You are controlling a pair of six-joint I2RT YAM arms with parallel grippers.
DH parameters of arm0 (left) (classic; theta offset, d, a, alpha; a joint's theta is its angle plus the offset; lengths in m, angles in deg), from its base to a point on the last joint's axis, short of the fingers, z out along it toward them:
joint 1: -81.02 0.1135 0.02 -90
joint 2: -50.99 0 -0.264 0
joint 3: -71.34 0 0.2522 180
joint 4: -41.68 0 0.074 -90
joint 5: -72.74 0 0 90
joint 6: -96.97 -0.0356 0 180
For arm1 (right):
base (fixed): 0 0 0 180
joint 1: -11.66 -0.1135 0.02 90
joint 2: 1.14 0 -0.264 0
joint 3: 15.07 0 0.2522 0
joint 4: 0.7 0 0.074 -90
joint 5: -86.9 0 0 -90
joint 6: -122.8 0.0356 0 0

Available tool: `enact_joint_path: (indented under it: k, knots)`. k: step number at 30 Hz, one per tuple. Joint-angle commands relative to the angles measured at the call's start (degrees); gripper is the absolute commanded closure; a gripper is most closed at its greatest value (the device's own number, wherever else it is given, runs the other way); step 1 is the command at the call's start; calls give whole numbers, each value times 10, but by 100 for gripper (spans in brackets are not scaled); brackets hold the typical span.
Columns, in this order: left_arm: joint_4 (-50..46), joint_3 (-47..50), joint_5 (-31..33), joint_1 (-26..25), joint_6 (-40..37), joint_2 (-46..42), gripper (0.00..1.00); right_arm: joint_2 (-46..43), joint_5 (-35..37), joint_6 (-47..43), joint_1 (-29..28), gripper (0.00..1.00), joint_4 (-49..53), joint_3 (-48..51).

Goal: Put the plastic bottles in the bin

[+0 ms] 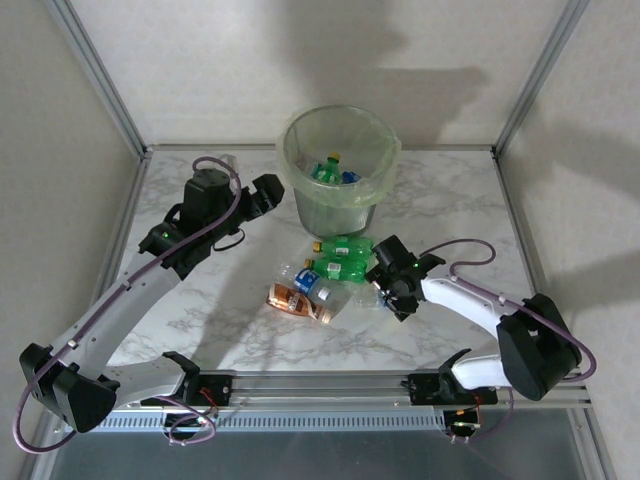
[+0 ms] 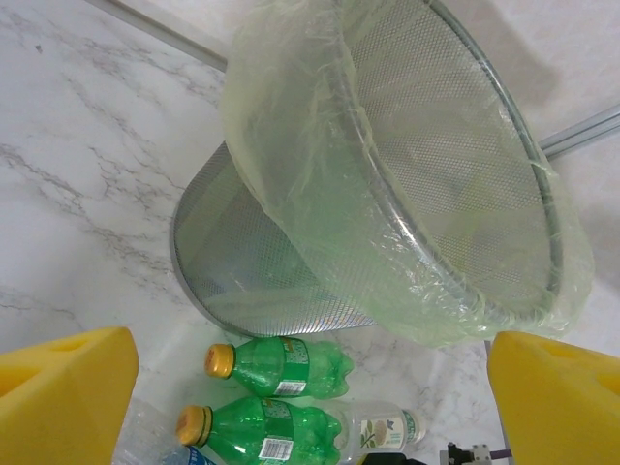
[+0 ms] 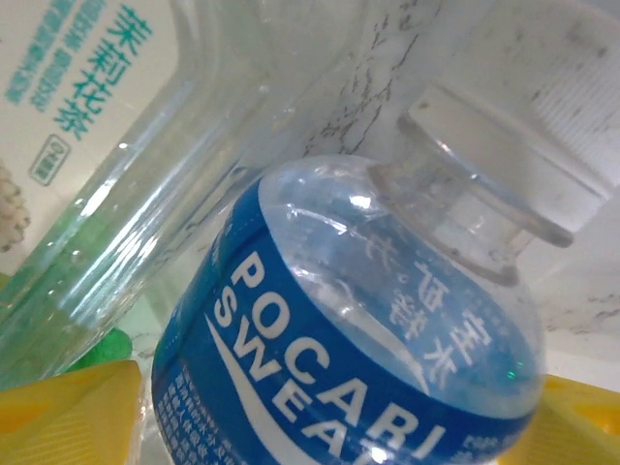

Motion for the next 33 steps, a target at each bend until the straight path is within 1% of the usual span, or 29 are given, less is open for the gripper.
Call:
enact_joint_path:
  k: [1, 8, 13, 18, 26, 33]
  knots:
    - [-9, 5, -6, 7, -4, -18, 8, 11, -1, -19, 7, 12, -5, 6]
    - [-9, 11, -1, 9, -3, -25, 8, 25, 2, -33, 13, 20, -11, 6]
    - [-8, 17, 4, 11, 0, -31, 8, 31, -4, -40, 20, 21, -23, 14]
    - [-7, 18, 4, 12, 2, -31, 8, 28, 0, -46, 23, 25, -21, 15]
    - [-3, 20, 3, 13, 9, -35, 8, -15, 16, -49, 23, 28, 11, 6]
    - [10, 31, -3, 13, 23, -39, 9, -88, 39, -51, 23, 30, 70, -11]
